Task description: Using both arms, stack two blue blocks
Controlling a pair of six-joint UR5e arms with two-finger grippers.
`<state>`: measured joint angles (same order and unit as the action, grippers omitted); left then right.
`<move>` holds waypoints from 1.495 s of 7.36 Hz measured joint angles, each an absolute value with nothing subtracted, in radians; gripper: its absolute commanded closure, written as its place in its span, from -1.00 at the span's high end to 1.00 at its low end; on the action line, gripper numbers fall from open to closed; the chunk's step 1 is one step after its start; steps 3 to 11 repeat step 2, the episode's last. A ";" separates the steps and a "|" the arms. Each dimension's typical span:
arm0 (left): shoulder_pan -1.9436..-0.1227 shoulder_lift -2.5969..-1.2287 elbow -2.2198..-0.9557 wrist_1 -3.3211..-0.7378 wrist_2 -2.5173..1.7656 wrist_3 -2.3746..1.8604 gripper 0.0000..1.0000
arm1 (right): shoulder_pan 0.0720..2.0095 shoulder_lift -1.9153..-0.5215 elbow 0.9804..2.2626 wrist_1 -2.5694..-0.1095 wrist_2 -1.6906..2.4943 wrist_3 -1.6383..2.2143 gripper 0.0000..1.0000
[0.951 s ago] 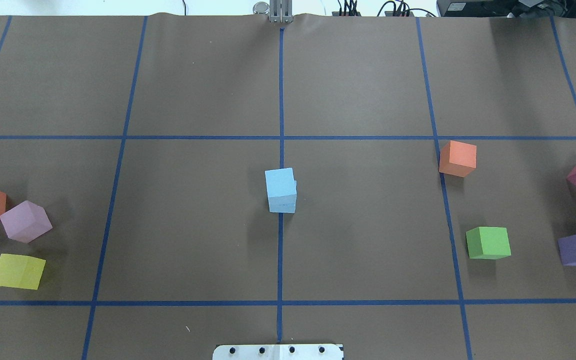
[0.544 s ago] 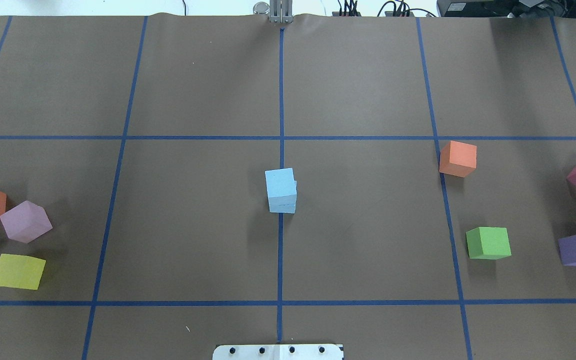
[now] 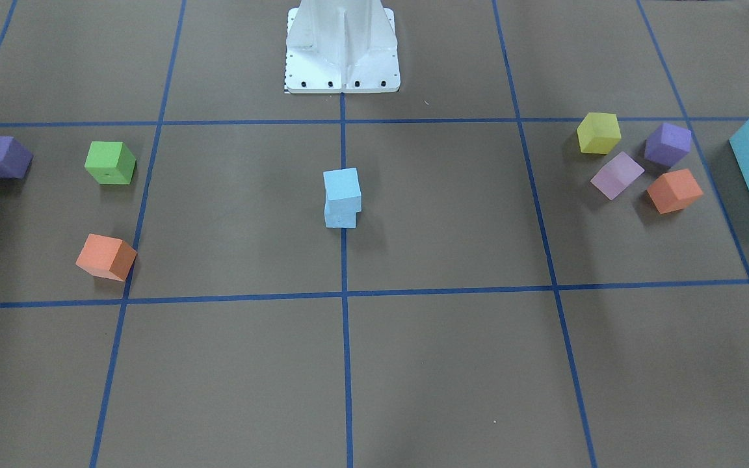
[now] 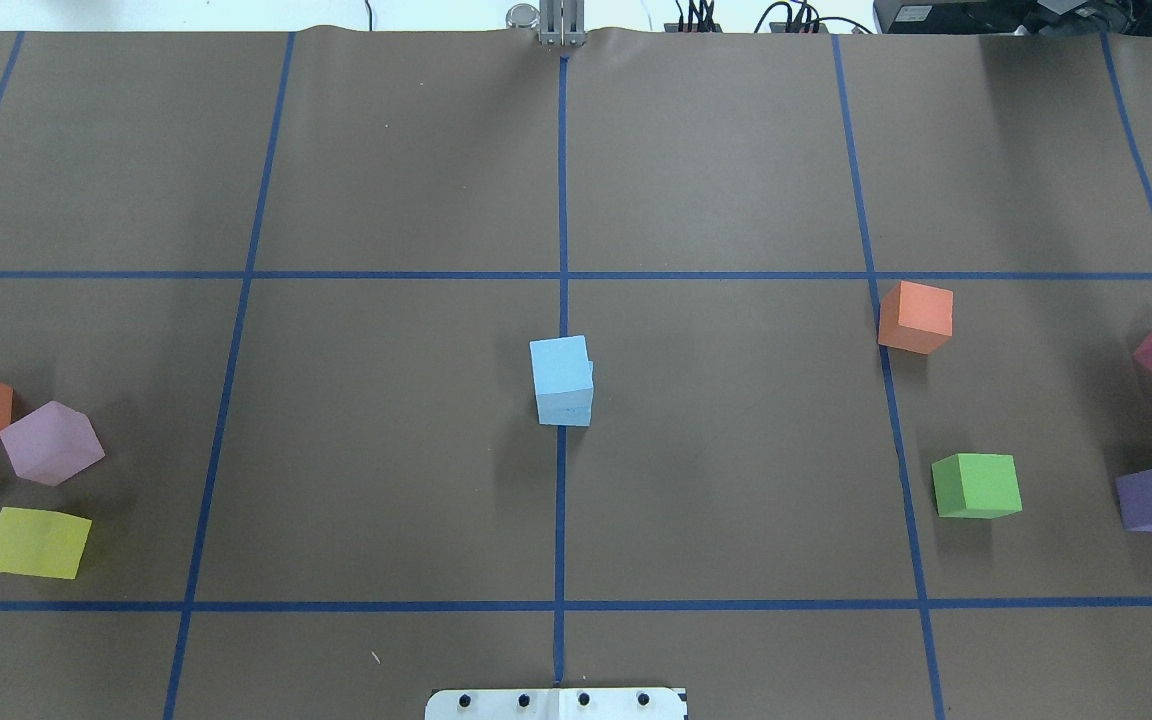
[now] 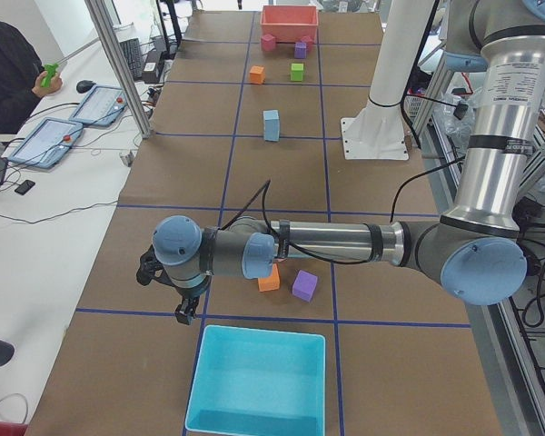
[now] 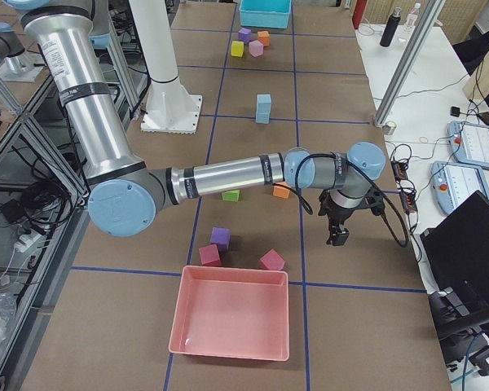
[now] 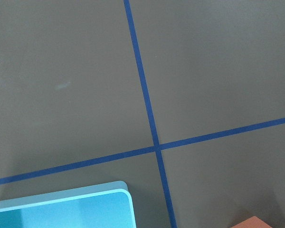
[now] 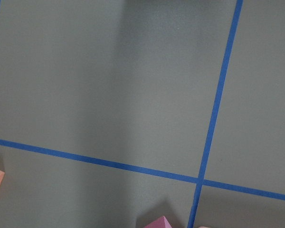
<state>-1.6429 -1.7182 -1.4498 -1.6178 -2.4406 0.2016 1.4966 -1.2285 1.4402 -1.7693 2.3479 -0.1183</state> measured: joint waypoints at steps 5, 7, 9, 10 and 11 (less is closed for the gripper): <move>-1.643 -1.719 -1.452 -1.618 -2.441 0.198 0.95 | 1.495 -1.230 1.438 -1.769 2.345 -0.118 1.00; -1.643 -1.719 -1.452 -1.618 -2.441 0.198 0.95 | 1.495 -1.230 1.438 -1.769 2.345 -0.118 1.00; -1.643 -1.719 -1.452 -1.618 -2.441 0.198 0.95 | 1.495 -1.230 1.438 -1.769 2.345 -0.118 1.00; -1.643 -1.719 -1.452 -1.618 -2.441 0.198 0.95 | 1.495 -1.230 1.438 -1.769 2.345 -0.118 1.00; -1.643 -1.719 -1.452 -1.618 -2.441 0.198 0.95 | 1.495 -1.230 1.438 -1.769 2.345 -0.118 1.00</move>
